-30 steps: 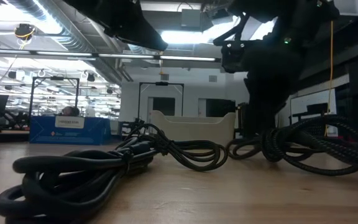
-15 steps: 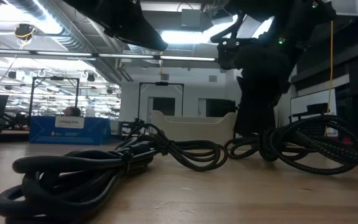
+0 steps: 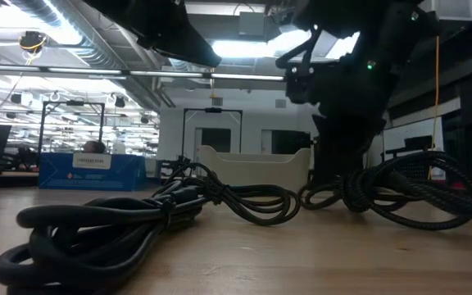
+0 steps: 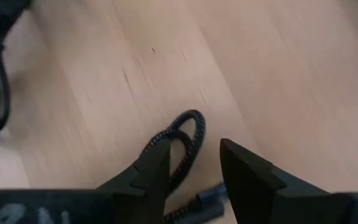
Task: Pick and place USB-C Cables
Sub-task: Put the top right black charger cable into the white bin
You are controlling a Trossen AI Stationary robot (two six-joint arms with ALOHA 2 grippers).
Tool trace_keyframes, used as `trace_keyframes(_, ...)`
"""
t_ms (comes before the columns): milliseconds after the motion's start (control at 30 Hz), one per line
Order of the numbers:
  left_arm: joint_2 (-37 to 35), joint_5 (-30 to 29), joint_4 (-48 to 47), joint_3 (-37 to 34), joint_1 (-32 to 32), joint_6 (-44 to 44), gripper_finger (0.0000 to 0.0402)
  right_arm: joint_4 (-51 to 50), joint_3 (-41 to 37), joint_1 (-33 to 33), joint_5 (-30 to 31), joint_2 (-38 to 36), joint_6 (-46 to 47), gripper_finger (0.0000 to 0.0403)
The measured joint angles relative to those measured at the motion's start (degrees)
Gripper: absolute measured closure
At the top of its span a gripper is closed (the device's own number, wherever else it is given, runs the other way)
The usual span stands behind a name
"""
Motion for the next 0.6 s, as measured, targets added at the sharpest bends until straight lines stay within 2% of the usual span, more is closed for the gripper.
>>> trace_keyframes(200, 0.0, 0.0, -0.2, 0.0, 0.0, 0.0, 0.0282, 0.4, 0.0, 0.0, 0.0, 1.1, -3.8, 0.0269)
trace_keyframes(267, 0.0, 0.0, -0.3, 0.0, 0.0, 0.0, 0.0282, 0.5, 0.0, 0.0, 0.1, 1.1, -5.8, 0.0293)
trace_keyframes(400, 0.0, 0.0, -0.4, 0.0, 0.0, 0.0, 0.0282, 0.3, 0.0, -0.1, 1.9, 1.1, -10.4, 0.0380)
trace_keyframes(500, 0.0, 0.0, -0.4, 0.0, 0.0, 0.0, 0.0282, -1.2, 0.1, -0.3, 4.0, 1.1, -11.4, 0.0386)
trace_keyframes(600, 0.0, 0.0, -0.4, 0.0, 0.0, 0.0, 0.0282, -8.1, 2.2, -0.7, 6.2, 1.0, -11.5, 0.0391)
